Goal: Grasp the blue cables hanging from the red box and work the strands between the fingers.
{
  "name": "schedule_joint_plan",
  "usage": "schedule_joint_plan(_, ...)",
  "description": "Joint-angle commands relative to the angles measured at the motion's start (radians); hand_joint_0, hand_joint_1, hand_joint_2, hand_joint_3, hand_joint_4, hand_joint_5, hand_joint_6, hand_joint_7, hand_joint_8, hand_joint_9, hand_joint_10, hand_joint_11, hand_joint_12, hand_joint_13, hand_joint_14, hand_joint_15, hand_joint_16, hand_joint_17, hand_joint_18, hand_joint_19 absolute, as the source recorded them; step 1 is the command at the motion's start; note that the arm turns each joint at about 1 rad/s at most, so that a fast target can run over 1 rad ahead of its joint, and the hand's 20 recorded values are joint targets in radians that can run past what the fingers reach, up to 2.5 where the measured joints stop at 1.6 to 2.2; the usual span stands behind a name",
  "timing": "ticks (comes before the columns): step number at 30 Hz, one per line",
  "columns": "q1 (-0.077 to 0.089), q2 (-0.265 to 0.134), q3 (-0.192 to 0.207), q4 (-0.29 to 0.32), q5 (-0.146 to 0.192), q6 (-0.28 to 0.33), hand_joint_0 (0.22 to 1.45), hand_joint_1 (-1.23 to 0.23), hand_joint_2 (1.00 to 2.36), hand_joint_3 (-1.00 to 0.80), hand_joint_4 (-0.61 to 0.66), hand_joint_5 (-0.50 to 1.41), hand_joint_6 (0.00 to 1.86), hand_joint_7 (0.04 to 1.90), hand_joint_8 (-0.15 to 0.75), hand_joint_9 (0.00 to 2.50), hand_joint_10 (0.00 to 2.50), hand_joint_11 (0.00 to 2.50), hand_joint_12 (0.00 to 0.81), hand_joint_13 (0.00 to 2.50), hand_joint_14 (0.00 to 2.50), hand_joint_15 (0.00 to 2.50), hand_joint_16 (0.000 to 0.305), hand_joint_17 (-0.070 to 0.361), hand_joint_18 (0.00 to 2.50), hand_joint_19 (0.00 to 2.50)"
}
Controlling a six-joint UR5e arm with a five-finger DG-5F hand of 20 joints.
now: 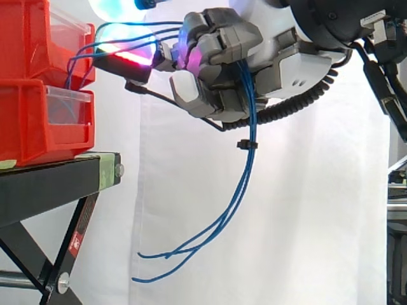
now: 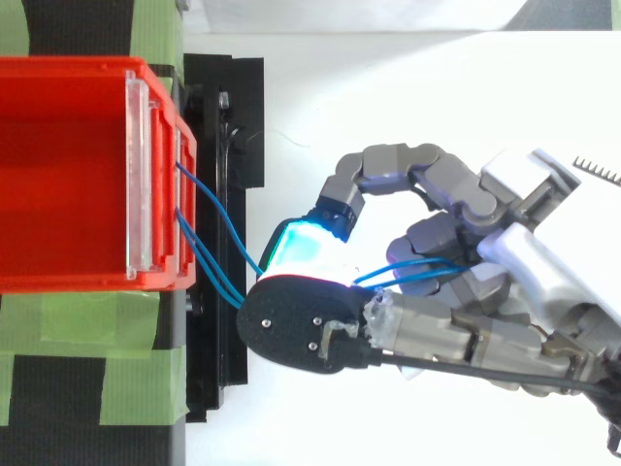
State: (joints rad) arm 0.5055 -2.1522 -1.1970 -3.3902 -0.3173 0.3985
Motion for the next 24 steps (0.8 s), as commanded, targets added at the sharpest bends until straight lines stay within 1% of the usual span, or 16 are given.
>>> schedule_joint_plan(1,0.005,0.0,0.0,0.006,0.0,-0.052,0.77,-0.69,1.26,0.15,0.04,0.21,1.27,1.19,0.524,1.95,2.5,2.5,0.623,1.99,2.5,1.61,0.246,0.185,2.5,0.58)
schedule_joint_plan(3,0.007,0.0,0.0,0.017,0.0,-0.075,0.77,-0.69,1.25,0.16,0.04,0.21,1.27,1.18,0.524,1.95,2.5,2.5,0.623,1.99,2.5,1.61,0.246,0.185,2.5,0.58)
schedule_joint_plan(8,0.007,0.0,0.0,0.029,0.003,-0.092,0.77,-0.69,1.25,0.19,0.04,0.22,1.26,1.2,0.524,1.95,2.5,2.5,0.623,1.99,2.5,1.61,0.246,0.185,2.5,0.58)
schedule_joint_plan(18,0.007,0.0,0.0,0.029,0.0,-0.09,0.78,-0.69,1.24,0.19,0.06,0.22,1.25,1.22,0.524,1.95,2.5,2.5,0.623,1.99,2.5,1.61,0.246,0.185,2.5,0.58)
schedule_joint_plan(24,0.007,-0.002,0.0,0.054,0.0,-0.092,0.78,-0.69,1.22,0.2,0.07,0.22,1.25,1.23,0.524,1.95,2.5,2.5,0.623,1.99,2.5,1.61,0.246,0.185,2.5,0.58)
